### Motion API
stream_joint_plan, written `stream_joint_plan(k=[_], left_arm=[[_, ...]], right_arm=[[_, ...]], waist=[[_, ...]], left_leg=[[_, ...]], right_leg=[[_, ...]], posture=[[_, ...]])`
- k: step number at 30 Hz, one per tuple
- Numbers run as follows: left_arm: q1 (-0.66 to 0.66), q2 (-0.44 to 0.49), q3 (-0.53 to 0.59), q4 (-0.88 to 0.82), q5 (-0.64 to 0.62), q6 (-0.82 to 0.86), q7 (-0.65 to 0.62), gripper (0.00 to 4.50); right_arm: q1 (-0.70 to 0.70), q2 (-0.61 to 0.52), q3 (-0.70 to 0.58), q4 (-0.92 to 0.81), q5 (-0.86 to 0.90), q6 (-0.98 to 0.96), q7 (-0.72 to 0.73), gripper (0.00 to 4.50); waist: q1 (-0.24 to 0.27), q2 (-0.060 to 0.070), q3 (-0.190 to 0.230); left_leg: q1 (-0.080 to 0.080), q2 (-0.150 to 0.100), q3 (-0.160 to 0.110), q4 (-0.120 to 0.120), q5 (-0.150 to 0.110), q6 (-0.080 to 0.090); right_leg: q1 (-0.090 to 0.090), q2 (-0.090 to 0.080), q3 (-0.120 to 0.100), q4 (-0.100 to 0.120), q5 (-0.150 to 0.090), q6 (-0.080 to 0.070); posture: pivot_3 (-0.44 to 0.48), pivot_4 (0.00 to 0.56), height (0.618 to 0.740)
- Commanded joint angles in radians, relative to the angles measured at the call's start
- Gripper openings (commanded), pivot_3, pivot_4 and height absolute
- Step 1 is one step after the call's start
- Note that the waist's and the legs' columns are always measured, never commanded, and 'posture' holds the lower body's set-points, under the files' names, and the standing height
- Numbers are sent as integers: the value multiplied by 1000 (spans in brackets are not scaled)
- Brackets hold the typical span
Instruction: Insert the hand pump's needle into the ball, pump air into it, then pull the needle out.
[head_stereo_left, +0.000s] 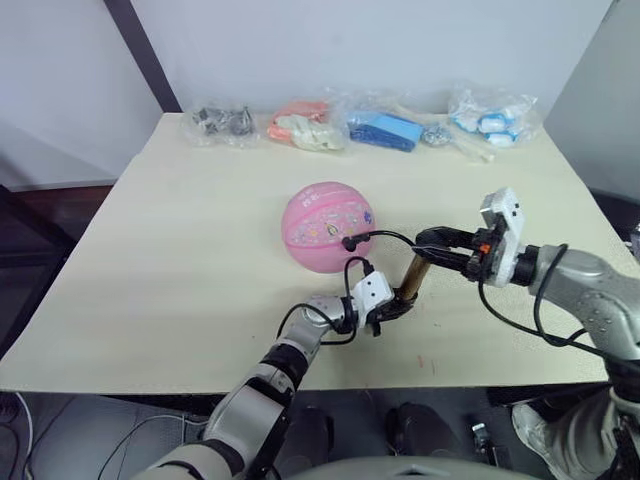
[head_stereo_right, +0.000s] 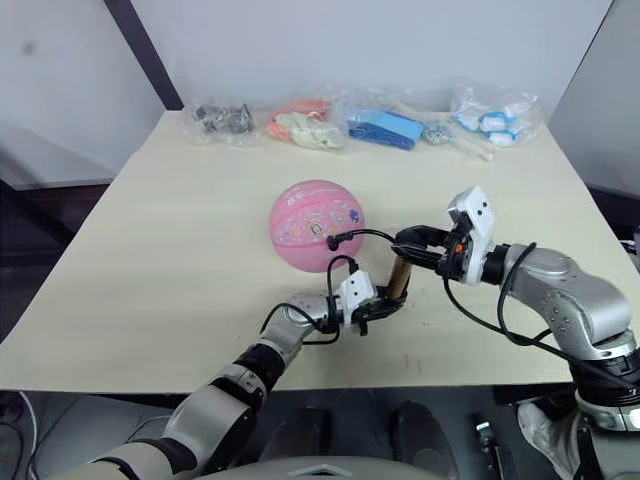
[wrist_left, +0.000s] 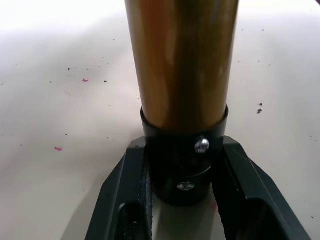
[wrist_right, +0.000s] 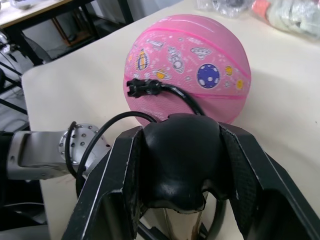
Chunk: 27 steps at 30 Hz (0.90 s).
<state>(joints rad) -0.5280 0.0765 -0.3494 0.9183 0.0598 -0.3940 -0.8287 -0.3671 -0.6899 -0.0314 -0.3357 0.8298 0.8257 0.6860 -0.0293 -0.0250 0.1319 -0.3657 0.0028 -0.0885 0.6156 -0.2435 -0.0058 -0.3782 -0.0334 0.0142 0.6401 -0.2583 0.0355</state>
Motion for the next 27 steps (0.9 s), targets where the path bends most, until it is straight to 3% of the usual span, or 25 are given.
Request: stream_joint_plan(k=[1,7,14,16,18,27], left_arm=[[72,51,-21,111,62,86,0,1113],[69,51,-21,100,57,95,-10,1113],[75,53,-19,78,55,104,-20,1113],[76,53,-19,74,56,106,-22,1113],[77,53,-21,66,55,111,-25,1113],[92,61,-24,32,52,130,-21,1113]], right_arm=[[-127,-68,-214,-67,175,72,-44,1686],[-282,-157,-359,-61,384,159,-141,1686],[-351,-204,-371,-56,476,182,-235,1686],[-297,-210,-319,-83,407,176,-213,1686],[-196,-223,-188,-117,246,141,-175,1686],[90,-34,145,32,-105,-92,-120,1686]], waist=[[2,2,4],[11,0,18],[15,3,24],[16,3,24],[16,2,23],[1,-13,6]], left_leg=[[-1,0,0,0,0,0],[-3,0,-1,0,0,0],[-15,-1,0,3,0,0],[-18,-1,0,4,0,0],[-17,-1,1,4,0,0],[0,3,1,3,0,0]], right_leg=[[-1,0,0,0,0,0],[-1,0,-1,-1,0,1],[-13,0,0,1,1,2],[-16,0,1,2,1,2],[-15,0,1,2,1,2],[-1,2,0,1,0,2]], posture=[[0,150,740],[0,150,740],[0,150,740],[0,150,740],[0,150,740],[0,150,740]])
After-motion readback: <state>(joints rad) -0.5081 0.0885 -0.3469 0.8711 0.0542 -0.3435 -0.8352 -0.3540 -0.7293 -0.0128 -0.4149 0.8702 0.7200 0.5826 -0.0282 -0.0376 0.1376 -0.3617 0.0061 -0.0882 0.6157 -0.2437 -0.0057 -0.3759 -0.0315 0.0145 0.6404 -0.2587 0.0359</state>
